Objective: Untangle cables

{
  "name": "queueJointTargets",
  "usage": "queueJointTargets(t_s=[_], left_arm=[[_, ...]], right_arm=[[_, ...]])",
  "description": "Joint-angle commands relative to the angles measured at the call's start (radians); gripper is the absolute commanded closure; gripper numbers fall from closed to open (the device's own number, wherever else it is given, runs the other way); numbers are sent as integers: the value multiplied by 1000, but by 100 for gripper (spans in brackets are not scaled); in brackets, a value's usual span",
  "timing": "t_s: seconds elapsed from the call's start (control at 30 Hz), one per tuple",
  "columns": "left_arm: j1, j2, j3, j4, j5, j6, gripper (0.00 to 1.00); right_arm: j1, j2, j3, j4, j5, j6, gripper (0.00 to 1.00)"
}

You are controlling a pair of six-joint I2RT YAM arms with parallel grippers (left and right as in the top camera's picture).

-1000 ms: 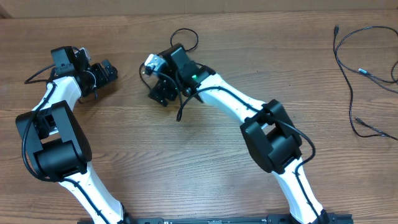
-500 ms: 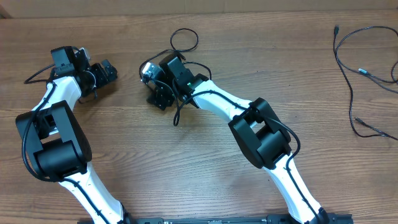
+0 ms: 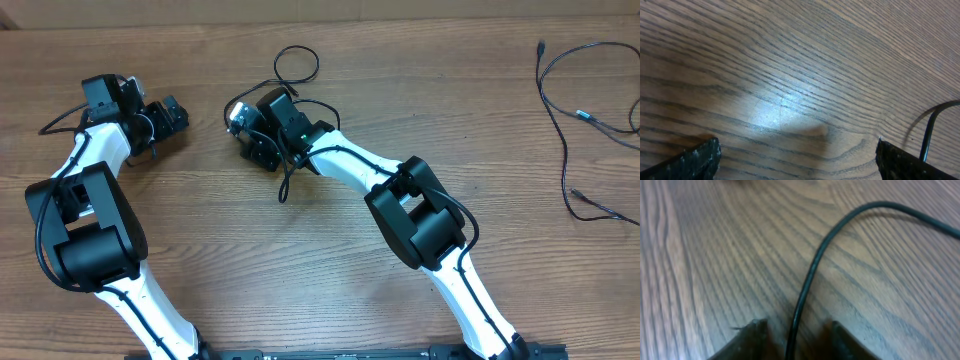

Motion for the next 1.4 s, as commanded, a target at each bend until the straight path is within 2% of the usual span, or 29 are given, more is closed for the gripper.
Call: queueJointTargets(t_s=[0.0,0.07,0.13,0.2,0.43,0.73,1.07,1.37], left_arm=[[-3,2,2,-10,-24,19,0],[-3,2,2,-10,-24,19,0],[-3,2,2,-10,-24,19,0],[-3,2,2,-10,-24,19,0],[-3,2,2,-10,-24,19,0],[-3,2,2,-10,-24,19,0],[-3,2,2,-10,-24,19,0],[-3,2,2,-10,-24,19,0]], right_arm=[[1,48,-3,-11,-8,0,74],[1,48,-3,-18,19,14,87],[-3,48,-3,-19,87,55,94],[-9,48,-3,-27,135,73,96],[-38,22,8,-105,233,140,96],[-159,-156,9,-309,397,241,96],[-447,-366,9,-592,632,276,96],[-795,-563,9,-658,615,373,96]])
